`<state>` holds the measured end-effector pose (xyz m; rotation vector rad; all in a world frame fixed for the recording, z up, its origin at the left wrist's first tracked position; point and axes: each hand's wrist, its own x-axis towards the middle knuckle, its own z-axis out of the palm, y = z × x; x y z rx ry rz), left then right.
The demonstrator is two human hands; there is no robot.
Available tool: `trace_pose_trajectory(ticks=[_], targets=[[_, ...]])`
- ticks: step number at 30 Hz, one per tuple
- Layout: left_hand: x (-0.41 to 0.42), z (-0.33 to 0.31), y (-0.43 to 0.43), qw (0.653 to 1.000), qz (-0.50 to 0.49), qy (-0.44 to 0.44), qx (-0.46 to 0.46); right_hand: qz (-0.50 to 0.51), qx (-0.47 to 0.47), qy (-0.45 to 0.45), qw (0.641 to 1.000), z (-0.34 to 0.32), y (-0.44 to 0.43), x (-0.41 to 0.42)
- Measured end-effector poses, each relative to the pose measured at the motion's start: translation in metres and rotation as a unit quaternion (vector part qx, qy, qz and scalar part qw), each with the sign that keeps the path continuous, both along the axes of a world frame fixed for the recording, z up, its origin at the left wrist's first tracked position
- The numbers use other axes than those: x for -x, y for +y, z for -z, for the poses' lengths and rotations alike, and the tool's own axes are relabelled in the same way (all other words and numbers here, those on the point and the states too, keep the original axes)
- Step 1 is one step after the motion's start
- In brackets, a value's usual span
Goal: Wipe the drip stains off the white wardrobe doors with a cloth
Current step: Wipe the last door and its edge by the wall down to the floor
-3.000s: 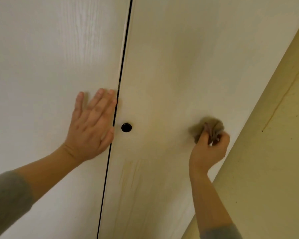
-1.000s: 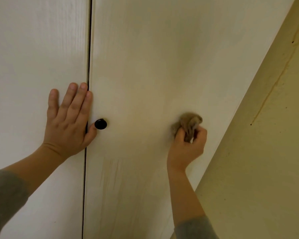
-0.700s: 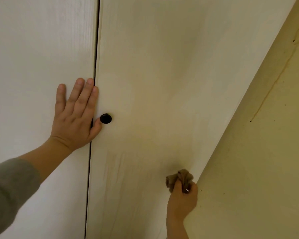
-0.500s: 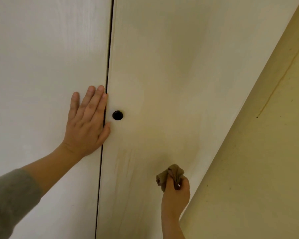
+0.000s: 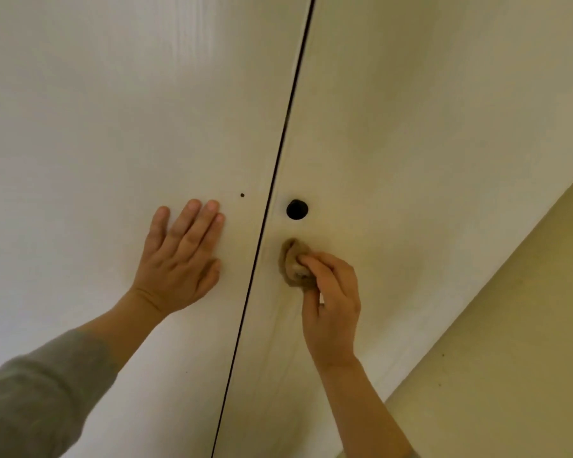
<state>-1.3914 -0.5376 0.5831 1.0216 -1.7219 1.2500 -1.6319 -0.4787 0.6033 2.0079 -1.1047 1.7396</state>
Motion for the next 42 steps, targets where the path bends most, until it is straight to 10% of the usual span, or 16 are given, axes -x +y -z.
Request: trace_pose_trajectory(ticks=[6,12,24,32,42], targets=[[0.001,0.003,-0.007,1.000,0.001,0.003,0.020,0.019,0.088,0.063,0.994,0.026,-0.039,-0.019],[-0.002,0.005,-0.008,1.000,-0.016,0.001,0.015,-0.057,-0.127,0.140,0.980,0.131,-0.004,-0.020],[-0.001,0.006,-0.007,1.000,-0.010,0.006,0.023,0.052,0.079,-0.020,0.995,0.014,-0.037,-0.001],[-0.002,0.005,-0.008,1.000,-0.011,-0.001,0.012,0.008,-0.107,0.128,0.986,0.131,-0.009,0.011],[0.048,0.001,0.013,0.987,0.073,0.132,-0.049,0.081,0.072,-0.022,0.994,-0.010,-0.029,0.030]])
